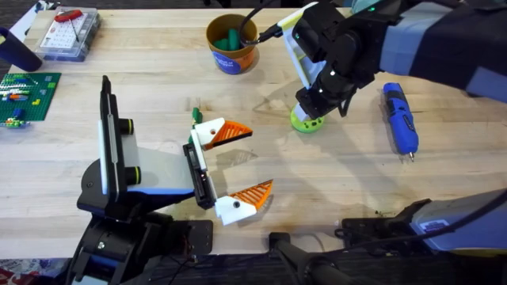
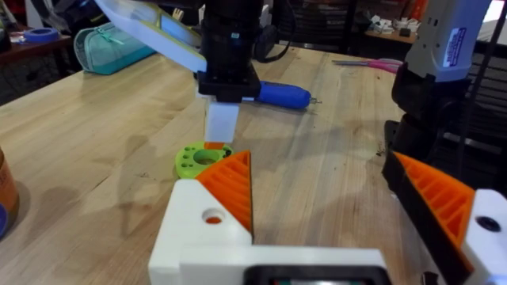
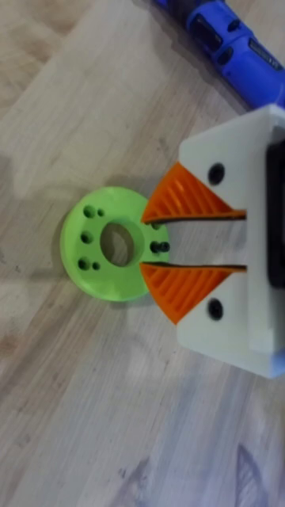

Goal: Pick up the gripper from the table and insert it into the empty holder that is missing its gripper. Then pick up a screw, insert it into the mounting hole, and use the screwdriver to tighten it. Finally, clean up the table by picking up the vegetable and placing it into the bucket.

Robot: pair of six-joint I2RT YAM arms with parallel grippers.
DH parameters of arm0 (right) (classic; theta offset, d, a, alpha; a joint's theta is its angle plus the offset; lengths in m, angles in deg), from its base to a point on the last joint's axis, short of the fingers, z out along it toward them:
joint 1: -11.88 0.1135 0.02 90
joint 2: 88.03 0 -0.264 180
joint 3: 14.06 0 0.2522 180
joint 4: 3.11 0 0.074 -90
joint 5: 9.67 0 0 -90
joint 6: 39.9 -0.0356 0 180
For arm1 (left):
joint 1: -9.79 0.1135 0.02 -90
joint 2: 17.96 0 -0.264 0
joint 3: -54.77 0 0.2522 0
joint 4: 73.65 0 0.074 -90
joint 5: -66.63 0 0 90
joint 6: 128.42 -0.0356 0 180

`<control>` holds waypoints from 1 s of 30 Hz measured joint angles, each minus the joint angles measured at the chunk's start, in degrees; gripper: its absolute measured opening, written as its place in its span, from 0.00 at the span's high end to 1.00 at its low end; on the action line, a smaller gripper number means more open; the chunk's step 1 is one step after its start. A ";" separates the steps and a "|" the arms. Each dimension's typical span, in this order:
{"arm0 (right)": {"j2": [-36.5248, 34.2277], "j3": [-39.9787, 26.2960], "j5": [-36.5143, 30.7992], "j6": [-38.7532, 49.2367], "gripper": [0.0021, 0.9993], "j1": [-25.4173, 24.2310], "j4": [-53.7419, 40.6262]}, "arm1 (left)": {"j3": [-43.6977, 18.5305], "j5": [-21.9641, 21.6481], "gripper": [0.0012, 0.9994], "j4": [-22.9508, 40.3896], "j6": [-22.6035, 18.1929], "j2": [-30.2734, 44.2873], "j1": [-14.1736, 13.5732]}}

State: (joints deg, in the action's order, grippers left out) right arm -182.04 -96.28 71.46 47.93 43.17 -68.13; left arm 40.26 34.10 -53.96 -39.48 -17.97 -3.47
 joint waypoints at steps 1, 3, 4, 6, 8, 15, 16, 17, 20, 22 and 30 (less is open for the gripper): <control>-0.21 -0.03 0.09 0.01 0.74 0.00 -0.01 | 0.00 -0.02 0.01 -0.10 0.00 0.02 0.00; -0.25 -0.01 0.12 0.07 0.74 0.00 -0.18 | 0.00 -0.04 0.01 -0.13 0.00 0.02 0.00; -0.25 -0.01 0.12 0.06 0.74 0.00 -0.18 | 0.00 -0.04 0.01 -0.13 0.00 0.02 0.00; -0.25 -0.01 0.12 0.06 0.74 0.00 -0.24 | 0.00 -0.04 0.01 -0.13 0.00 0.02 0.00; -0.25 -0.01 0.12 0.06 0.74 0.00 -0.37 | 0.00 -0.04 0.01 -0.13 0.00 0.02 0.00; 3.87 -0.01 0.12 0.06 0.74 0.00 -2.66 | 0.00 -0.04 0.01 -0.13 0.00 0.02 0.00; 5.17 0.00 0.12 0.06 0.74 0.00 -3.65 | 0.00 -0.04 0.01 -0.13 0.00 0.02 0.00; 6.64 -0.01 0.10 0.06 0.74 0.00 -4.90 | 0.00 -0.04 0.01 -0.13 0.00 0.02 0.00; 10.39 0.01 0.11 0.06 0.74 0.00 -8.24 | 0.00 -0.04 0.01 -0.13 0.01 0.02 0.00; 12.04 0.00 0.12 -0.01 0.74 0.00 -9.62 | 0.00 -0.04 0.01 -0.13 0.00 0.02 0.00; 13.14 0.01 0.17 -0.77 0.94 0.00 -11.69 | 0.00 -0.04 0.01 -0.13 0.00 0.02 0.00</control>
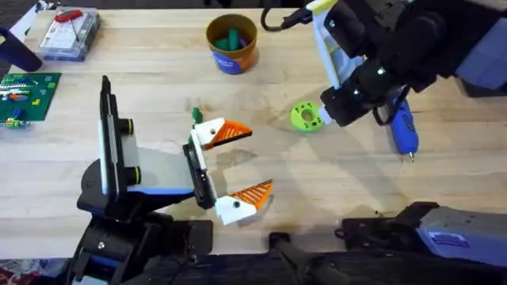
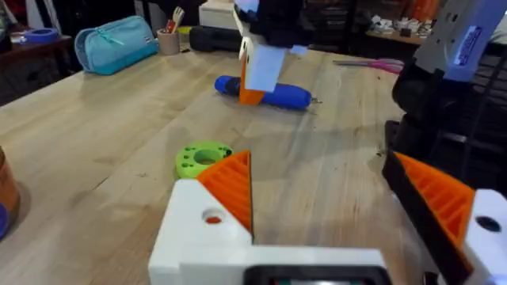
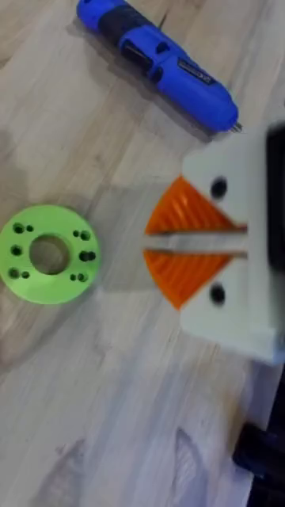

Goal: Pick up the gripper from the table and insert it into the empty holder that is missing its gripper. Then pick up a screw, insert it into the mounting hole, and use the screwdriver to tighten it. Finally, clean up the table by picking up the vegetable and placing it into the bucket.

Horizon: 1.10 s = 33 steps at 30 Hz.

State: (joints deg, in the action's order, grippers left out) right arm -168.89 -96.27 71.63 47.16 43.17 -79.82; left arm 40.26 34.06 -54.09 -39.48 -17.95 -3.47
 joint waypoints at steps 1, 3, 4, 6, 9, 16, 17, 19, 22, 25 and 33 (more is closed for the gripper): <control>0.00 0.00 -0.01 -0.08 0.82 -0.01 -0.02 | 0.00 0.00 0.01 0.00 0.00 0.00 0.00; 0.00 0.00 -0.01 -0.07 0.53 -0.04 -0.09 | 0.00 0.00 0.01 0.00 0.00 0.00 0.00; 0.00 0.00 -0.01 -0.07 0.36 -0.04 -0.14 | 0.00 0.00 0.01 0.00 0.00 0.00 0.00; 0.01 0.00 -0.01 -0.08 0.09 -0.04 -0.18 | 0.00 0.00 0.01 0.00 0.00 0.00 0.00; 0.00 0.00 0.92 -0.72 0.01 -0.04 -0.46 | 0.00 0.00 0.01 0.00 0.00 0.00 0.00; 0.00 2.71 3.47 -1.61 0.00 -0.07 -0.08 | 0.00 0.00 0.01 0.00 0.00 0.00 0.00; 0.01 3.36 3.63 -1.68 0.00 -0.10 0.43 | 0.00 0.00 0.01 0.00 0.00 0.00 0.00; 0.00 4.62 3.89 -1.79 0.00 -0.32 1.83 | 0.00 0.00 0.01 0.00 0.00 0.00 0.00; 0.01 6.53 4.06 -2.02 0.01 -0.96 4.91 | 0.00 0.00 0.01 0.00 0.00 0.00 0.00; 0.00 9.10 4.06 -2.76 0.02 -1.64 8.29 | 0.00 0.00 0.01 0.00 0.00 0.00 0.00; -0.58 12.04 4.07 -4.10 0.04 -2.12 14.53 | 0.00 0.00 0.01 0.00 0.00 0.00 0.00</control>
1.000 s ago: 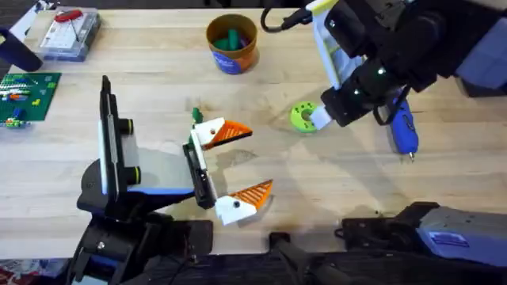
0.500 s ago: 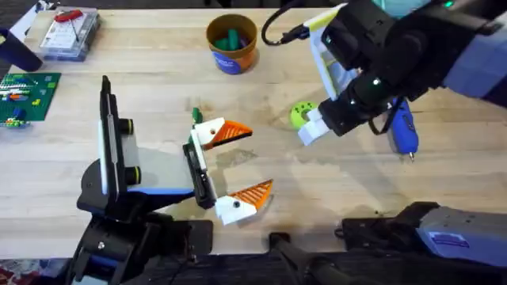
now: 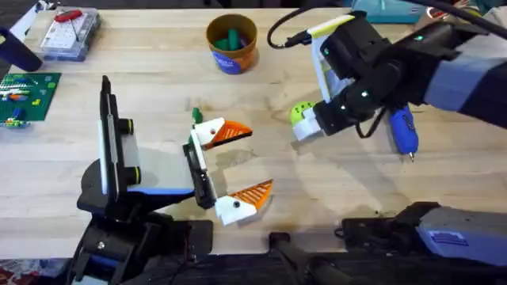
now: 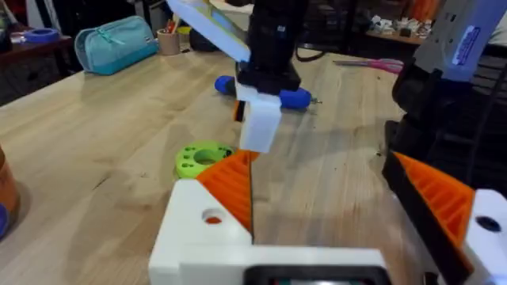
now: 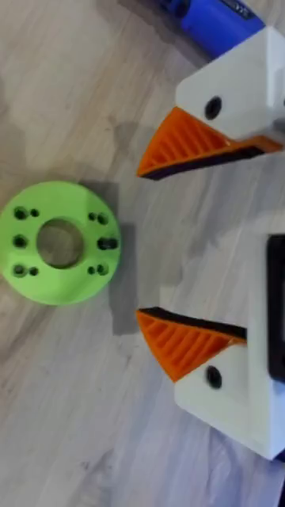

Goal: Pick up the gripper from the table and insert it into the empty holder that is missing its gripper. Then pick up a screw, insert it into the mounting hole, and use the screwdriver to tighten it. Finally, clean up the table by picking up the vegetable and placing it into the bucket.

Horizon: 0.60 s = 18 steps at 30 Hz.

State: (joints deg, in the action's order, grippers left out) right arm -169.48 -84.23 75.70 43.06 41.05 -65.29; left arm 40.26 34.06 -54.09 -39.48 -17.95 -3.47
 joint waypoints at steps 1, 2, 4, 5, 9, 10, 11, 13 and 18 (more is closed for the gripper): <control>-0.53 0.00 0.00 -0.06 0.04 0.00 0.64 | 0.00 0.00 0.01 0.00 0.01 0.00 0.00; -1.18 0.00 0.00 -0.15 0.05 0.00 1.13 | 0.00 0.00 0.01 0.00 0.01 0.00 0.00; -2.73 0.00 0.01 -0.24 0.05 0.00 2.17 | 0.00 0.00 0.01 0.00 0.00 0.00 0.00; -4.51 0.00 -0.01 -0.26 0.08 0.00 3.42 | 0.00 0.00 0.01 0.00 0.00 0.00 0.00; -4.55 0.00 -0.02 -0.27 0.15 0.00 4.35 | 0.00 0.00 0.01 0.00 0.00 0.00 0.00; -4.55 0.00 -0.01 -0.27 0.17 0.00 4.44 | 0.00 0.00 0.01 0.00 0.00 0.00 0.00; -4.55 0.00 0.00 -0.27 0.19 0.00 4.45 | 0.00 0.00 0.01 0.00 0.00 0.00 0.00; -4.55 0.00 0.00 -0.29 0.23 0.00 4.33 | 0.00 0.00 0.01 0.00 0.00 0.00 0.00; -4.70 0.00 -0.01 -0.26 0.29 0.00 4.56 | 0.00 0.00 0.01 0.00 0.00 0.00 0.00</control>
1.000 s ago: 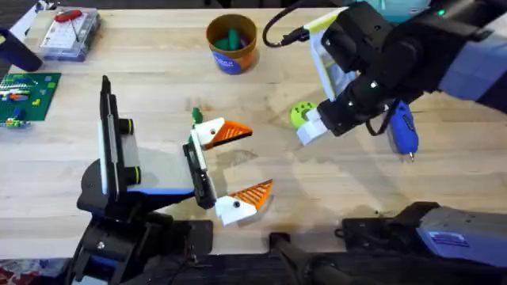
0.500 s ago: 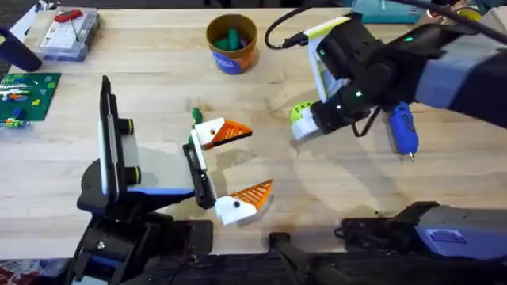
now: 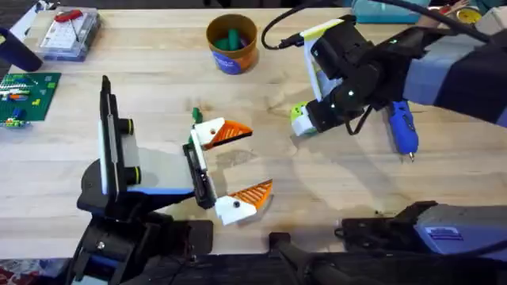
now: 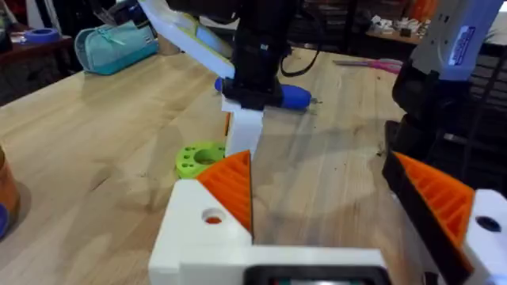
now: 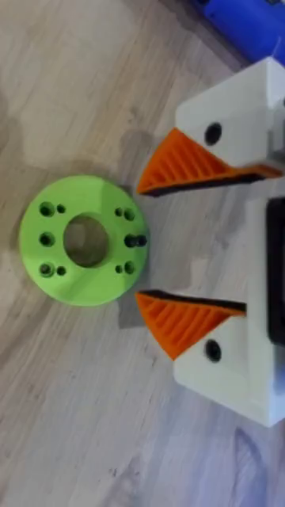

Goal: Pick up the gripper from the table and insert it into the empty holder that is missing its gripper. Then pick up a screw, insert it into the mounting hole, and use the screwdriver to tighten it. Finally, clean up the table by picking up the vegetable and placing it into the bucket.

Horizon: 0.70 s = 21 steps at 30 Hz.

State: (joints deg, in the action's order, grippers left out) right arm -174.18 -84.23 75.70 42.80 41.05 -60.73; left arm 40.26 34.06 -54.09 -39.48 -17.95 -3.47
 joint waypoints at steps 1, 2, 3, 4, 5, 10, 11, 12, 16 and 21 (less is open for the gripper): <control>-0.25 0.00 0.00 -0.01 0.31 0.00 0.22 | 0.00 0.00 0.01 0.00 0.00 0.00 0.00; -0.60 0.00 0.01 -0.03 0.32 0.00 0.37 | 0.00 0.00 0.01 0.00 0.00 0.00 0.00; -1.00 0.00 0.01 -0.03 0.33 0.00 0.49 | 0.00 0.00 0.01 0.00 0.00 0.00 0.00; -1.37 0.00 0.01 -0.03 0.34 0.00 0.69 | 0.00 0.00 0.01 0.00 0.00 0.00 0.00; -1.60 0.00 0.01 -0.03 0.35 0.00 0.91 | 0.00 0.00 0.01 0.00 0.00 0.00 0.00; -1.73 0.02 0.01 -0.03 0.39 0.00 1.16 | 0.00 0.00 0.01 0.00 0.01 0.00 0.00; -1.73 0.01 0.01 -0.03 0.41 0.00 1.19 | 0.00 0.00 0.01 0.00 0.00 0.00 0.00; -1.72 0.01 0.01 -0.03 0.42 0.00 1.22 | 0.00 0.00 0.01 0.00 0.00 0.00 0.00; -1.73 0.01 0.01 -0.03 0.45 0.00 1.22 | 0.00 0.00 0.01 0.00 0.00 0.00 0.00; -2.36 0.01 0.01 -0.03 0.48 0.00 1.57 | 0.00 0.00 0.01 0.00 0.00 0.00 0.00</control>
State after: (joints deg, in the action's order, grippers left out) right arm -176.54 -84.22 75.70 42.77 41.05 -59.15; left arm 40.26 34.06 -54.09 -39.48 -17.95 -3.47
